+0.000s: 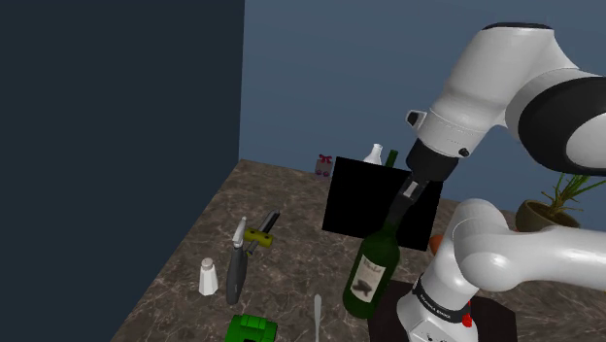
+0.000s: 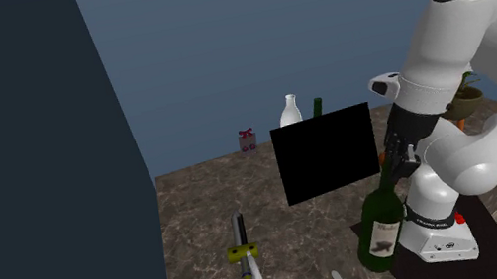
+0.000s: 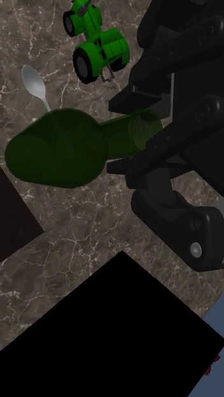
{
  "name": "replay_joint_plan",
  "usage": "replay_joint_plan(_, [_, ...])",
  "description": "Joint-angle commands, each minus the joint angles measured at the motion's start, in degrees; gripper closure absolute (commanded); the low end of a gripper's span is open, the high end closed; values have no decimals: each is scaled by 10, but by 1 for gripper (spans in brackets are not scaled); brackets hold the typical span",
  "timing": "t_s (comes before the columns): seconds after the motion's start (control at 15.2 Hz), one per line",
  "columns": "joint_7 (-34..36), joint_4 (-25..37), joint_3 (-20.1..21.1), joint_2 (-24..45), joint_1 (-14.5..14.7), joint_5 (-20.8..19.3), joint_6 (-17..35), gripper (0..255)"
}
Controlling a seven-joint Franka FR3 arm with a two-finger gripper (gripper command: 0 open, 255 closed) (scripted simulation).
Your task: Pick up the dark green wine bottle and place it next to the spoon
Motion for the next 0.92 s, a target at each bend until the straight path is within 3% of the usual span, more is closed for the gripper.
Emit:
replay_joint_plan(0.0, [0, -17, 4, -9, 4, 4, 8, 255])
replay_joint_plan(0.86, [5, -110, 37, -41, 27, 38, 67, 255])
